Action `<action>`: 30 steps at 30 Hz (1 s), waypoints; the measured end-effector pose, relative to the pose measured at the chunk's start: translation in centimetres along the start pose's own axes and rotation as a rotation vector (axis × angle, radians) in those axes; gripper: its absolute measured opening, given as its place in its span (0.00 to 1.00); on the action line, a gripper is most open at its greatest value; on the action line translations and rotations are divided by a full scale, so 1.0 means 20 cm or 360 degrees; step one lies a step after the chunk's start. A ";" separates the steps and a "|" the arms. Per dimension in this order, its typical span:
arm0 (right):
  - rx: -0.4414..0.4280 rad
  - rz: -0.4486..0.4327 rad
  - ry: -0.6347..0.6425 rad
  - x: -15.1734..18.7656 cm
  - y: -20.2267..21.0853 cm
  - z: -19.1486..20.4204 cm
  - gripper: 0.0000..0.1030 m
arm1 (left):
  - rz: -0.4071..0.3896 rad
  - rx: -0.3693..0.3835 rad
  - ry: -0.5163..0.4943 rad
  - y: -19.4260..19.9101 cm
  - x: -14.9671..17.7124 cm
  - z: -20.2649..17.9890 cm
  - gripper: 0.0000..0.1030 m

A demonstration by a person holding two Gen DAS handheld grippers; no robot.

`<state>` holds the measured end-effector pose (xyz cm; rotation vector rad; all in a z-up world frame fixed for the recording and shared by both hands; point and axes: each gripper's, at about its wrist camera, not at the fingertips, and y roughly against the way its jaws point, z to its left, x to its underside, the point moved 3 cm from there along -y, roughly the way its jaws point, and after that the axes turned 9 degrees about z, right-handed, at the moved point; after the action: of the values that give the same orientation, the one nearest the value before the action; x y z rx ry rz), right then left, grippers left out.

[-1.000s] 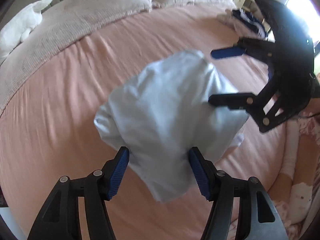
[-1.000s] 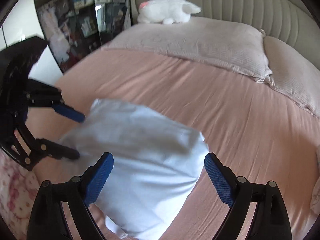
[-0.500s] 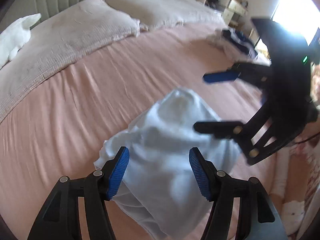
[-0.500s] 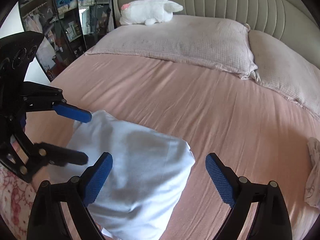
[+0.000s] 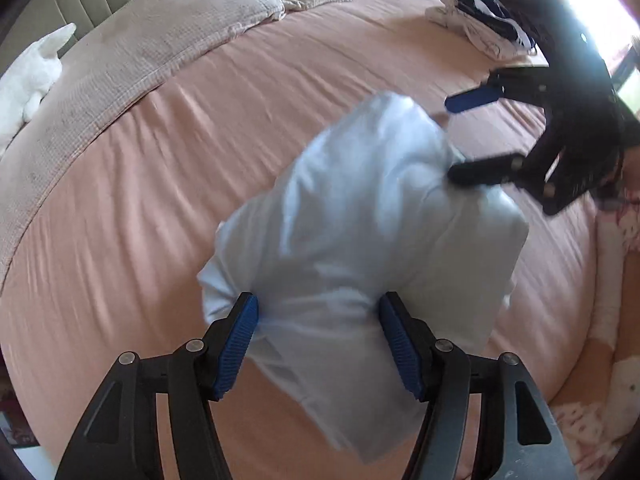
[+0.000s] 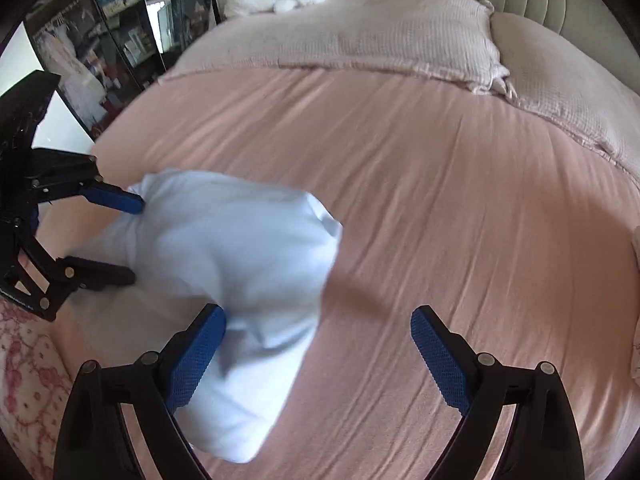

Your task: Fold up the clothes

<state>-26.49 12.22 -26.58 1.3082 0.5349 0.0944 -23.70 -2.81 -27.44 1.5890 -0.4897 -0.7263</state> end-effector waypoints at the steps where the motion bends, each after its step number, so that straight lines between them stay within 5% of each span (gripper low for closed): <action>1: 0.0049 0.0019 0.0006 0.01 0.00 -0.02 0.92 | -0.0005 0.0034 0.0036 0.03 0.04 0.05 0.61; 4: 0.0276 -0.0042 0.0043 0.01 0.07 -0.09 0.92 | -0.0034 -0.0001 0.0065 0.15 0.09 0.13 0.61; 8: 0.0029 -0.0284 0.0054 -0.10 0.18 0.02 0.93 | -0.0253 0.0183 -0.0033 0.23 -0.07 0.01 0.61; 12: -0.0071 -0.0271 0.0349 -0.11 0.10 0.26 0.93 | -0.0124 0.0188 -0.0167 0.05 -0.13 -0.08 0.61; 15: -0.0036 -0.0130 0.0456 -0.03 -0.05 0.23 0.93 | -0.0109 0.0245 -0.0159 0.01 -0.04 -0.04 0.61; 21: -0.0369 -0.0295 -0.0009 -0.06 0.11 0.02 0.94 | -0.0386 0.0352 0.0276 0.22 0.04 0.19 0.61; 24: -0.0486 -0.0267 -0.0169 -0.08 0.12 -0.02 0.94 | -0.0253 0.0355 0.0495 0.15 0.07 0.30 0.61; 27: -0.0513 -0.0191 -0.0275 -0.04 0.06 -0.05 0.94 | -0.0162 0.0580 0.0651 0.10 0.13 0.35 0.61; 30: -0.0640 -0.0074 -0.0448 0.03 -0.01 -0.09 0.95 | -0.0089 0.0601 0.0741 0.04 0.15 0.35 0.61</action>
<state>-26.76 14.06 -27.23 0.8962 0.2858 -0.0211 -26.34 -10.06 -27.53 2.0593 -0.2454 -0.2912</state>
